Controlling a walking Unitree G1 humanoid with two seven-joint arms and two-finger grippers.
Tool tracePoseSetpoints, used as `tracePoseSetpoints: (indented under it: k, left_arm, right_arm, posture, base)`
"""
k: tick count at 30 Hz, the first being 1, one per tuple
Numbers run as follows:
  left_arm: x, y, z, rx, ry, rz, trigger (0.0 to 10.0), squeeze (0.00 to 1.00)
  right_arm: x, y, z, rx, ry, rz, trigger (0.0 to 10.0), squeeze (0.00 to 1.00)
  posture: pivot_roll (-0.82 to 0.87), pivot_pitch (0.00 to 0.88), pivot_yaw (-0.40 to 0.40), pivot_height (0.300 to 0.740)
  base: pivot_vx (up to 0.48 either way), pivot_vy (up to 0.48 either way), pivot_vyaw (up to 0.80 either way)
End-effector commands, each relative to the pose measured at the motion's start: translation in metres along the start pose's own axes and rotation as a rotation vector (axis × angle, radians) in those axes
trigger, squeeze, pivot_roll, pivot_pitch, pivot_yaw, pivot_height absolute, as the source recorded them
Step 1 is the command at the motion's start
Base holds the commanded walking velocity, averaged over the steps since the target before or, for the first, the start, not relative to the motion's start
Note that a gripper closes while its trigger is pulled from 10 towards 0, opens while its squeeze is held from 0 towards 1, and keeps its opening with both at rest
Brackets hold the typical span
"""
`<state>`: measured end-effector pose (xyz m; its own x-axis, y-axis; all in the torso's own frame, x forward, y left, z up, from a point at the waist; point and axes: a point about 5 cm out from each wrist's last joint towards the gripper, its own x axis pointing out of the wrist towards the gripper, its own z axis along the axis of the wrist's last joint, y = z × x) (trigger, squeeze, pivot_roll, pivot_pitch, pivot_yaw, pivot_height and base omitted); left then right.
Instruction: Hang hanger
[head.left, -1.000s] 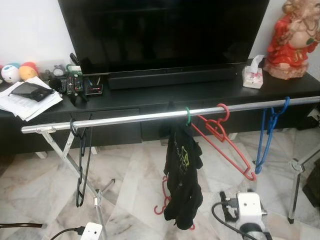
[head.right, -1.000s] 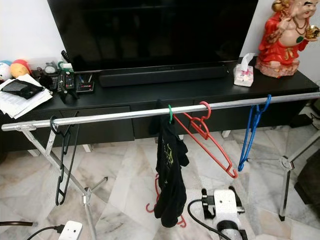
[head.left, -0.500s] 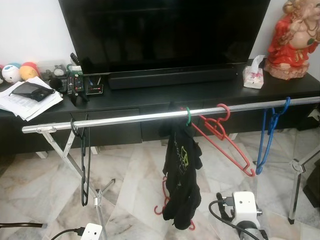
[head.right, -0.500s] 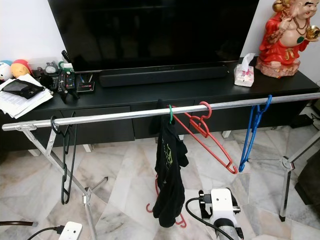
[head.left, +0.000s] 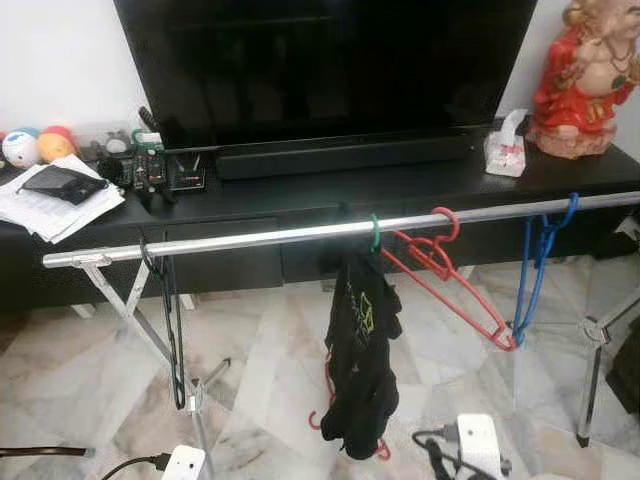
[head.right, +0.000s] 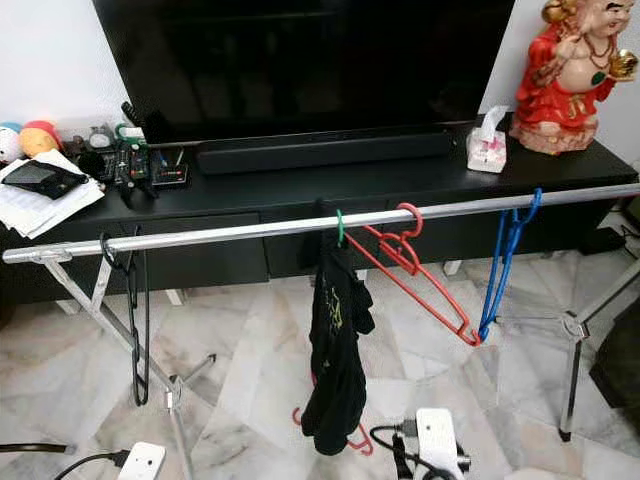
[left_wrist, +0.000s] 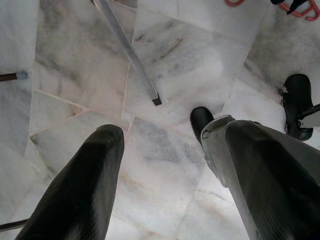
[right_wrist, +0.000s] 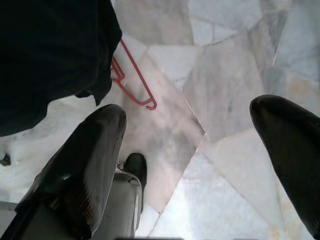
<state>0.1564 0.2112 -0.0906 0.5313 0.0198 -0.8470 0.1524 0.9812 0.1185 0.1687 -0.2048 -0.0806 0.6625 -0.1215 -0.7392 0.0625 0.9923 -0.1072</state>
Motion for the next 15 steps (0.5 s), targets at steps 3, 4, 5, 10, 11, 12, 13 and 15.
tracePoseSetpoints:
  k: [3, 4, 5, 10, 11, 12, 13, 15]
  left_arm:
    - [0.000, 0.001, -0.003, 0.014, 0.014, 0.006, 10.0, 0.00]
    - [0.000, 0.001, -0.003, 0.014, 0.014, 0.006, 10.0, 0.00]
    - [0.000, 0.001, -0.003, 0.014, 0.014, 0.006, 10.0, 0.00]
    - [0.001, -0.002, 0.003, 0.017, 0.009, -0.001, 10.0, 0.00]
    - [0.002, -0.002, 0.004, 0.018, 0.007, -0.001, 10.0, 0.00]
    - [0.002, -0.002, 0.005, 0.019, 0.005, -0.001, 10.0, 0.00]
    - [0.002, -0.002, 0.006, 0.019, 0.003, -0.001, 10.0, 0.00]
    - [0.002, -0.001, 0.007, 0.021, -0.001, 0.001, 10.0, 0.00]
  right_arm:
    - [0.001, 0.000, 0.001, 0.019, 0.000, -0.002, 10.0, 0.00]
    - [0.001, 0.000, 0.001, 0.019, 0.000, -0.002, 10.0, 0.00]
    - [0.001, 0.000, 0.001, 0.019, 0.000, -0.002, 10.0, 0.00]
    - [-0.002, -0.002, -0.016, 0.077, 0.093, 0.012, 10.0, 0.00]
    - [-0.001, -0.001, -0.015, 0.076, 0.089, 0.018, 10.0, 0.00]
    - [0.000, 0.000, -0.013, 0.077, 0.084, 0.026, 10.0, 0.00]
    - [0.000, 0.001, -0.012, 0.077, 0.081, 0.030, 10.0, 0.00]
    - [0.001, 0.001, -0.010, 0.081, 0.077, 0.030, 10.0, 0.00]
  posture:
    - [-0.05, 0.000, 0.019, 0.740]
    - [-0.05, 0.000, 0.019, 0.740]
    - [-0.05, 0.000, 0.019, 0.740]
    - [-0.04, 0.000, 0.020, 0.740]
    - [-0.04, 0.000, 0.020, 0.740]
    - [-0.04, 0.000, 0.020, 0.740]
    - [-0.04, 0.000, 0.020, 0.740]
    - [-0.05, 0.000, 0.019, 0.740]
  base:
    - [0.000, 0.000, 0.00]
    - [0.000, 0.000, 0.00]
    - [0.000, 0.000, 0.00]
    - [0.000, 0.000, 0.00]
    - [0.000, 0.000, 0.00]
    - [0.000, 0.000, 0.00]
    - [0.000, 0.000, 0.00]
    - [0.000, 0.000, 0.00]
